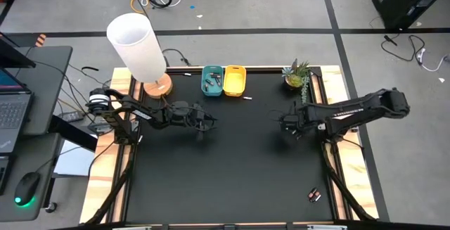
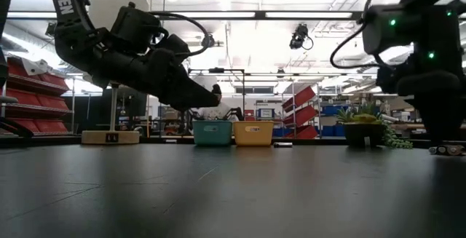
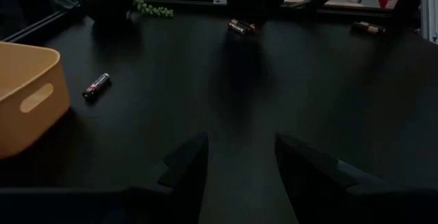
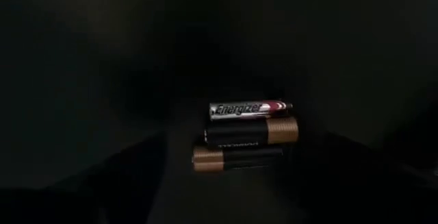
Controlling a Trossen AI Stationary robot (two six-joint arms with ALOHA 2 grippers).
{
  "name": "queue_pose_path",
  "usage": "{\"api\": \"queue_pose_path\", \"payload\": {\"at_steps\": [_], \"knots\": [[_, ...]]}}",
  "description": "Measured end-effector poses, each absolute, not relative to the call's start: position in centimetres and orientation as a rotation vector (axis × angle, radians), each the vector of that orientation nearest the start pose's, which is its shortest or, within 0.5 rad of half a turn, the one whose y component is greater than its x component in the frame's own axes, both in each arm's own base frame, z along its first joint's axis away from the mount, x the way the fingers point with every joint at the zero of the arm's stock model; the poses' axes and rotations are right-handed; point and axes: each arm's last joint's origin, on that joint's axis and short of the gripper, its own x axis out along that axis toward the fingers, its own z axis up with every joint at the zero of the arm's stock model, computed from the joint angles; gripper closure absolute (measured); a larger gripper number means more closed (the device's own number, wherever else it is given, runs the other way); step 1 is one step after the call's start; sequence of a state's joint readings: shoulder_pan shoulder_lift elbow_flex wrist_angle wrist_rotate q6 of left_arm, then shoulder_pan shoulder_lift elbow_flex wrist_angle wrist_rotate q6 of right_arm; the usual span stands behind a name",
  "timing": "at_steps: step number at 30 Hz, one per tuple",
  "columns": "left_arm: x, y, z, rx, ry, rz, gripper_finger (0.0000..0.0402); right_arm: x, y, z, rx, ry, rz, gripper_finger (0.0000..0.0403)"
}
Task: Sort batteries
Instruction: Put the gold black battery into the blue bin
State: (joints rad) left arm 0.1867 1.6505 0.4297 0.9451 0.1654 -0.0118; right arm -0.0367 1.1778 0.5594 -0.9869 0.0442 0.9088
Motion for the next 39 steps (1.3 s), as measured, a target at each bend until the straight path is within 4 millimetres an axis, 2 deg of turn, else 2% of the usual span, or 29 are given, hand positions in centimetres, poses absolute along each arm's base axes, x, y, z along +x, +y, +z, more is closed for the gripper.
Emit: {"api": "queue_pose_path", "payload": {"at_steps": [5, 11, 19, 26, 39], "knots": [[27.0, 4.6, 13.1, -0.058, 0.27, 0.024, 0.0216, 14.4, -1.2, 14.7, 0.715, 1.468, -0.787, 0.0026], [27.0, 4.7, 13.1, -0.054, 0.269, 0.049, 0.0216, 14.1, -1.5, 14.2, 0.722, 1.474, -0.781, 0.0048], [27.0, 4.7, 13.1, -0.053, 0.266, 0.063, 0.0216, 14.5, -1.5, 14.1, 0.678, 1.45, -0.711, 0.0124], [27.0, 4.8, 13.1, -0.05, 0.265, 0.09, 0.0216, 14.8, -1.6, 14.2, 0.706, 1.416, -0.733, 0.0192], [27.0, 4.8, 13.2, -0.05, 0.266, 0.089, 0.0216, 14.8, -1.3, 14.2, 0.786, 1.443, -0.677, 0.0178]]}}
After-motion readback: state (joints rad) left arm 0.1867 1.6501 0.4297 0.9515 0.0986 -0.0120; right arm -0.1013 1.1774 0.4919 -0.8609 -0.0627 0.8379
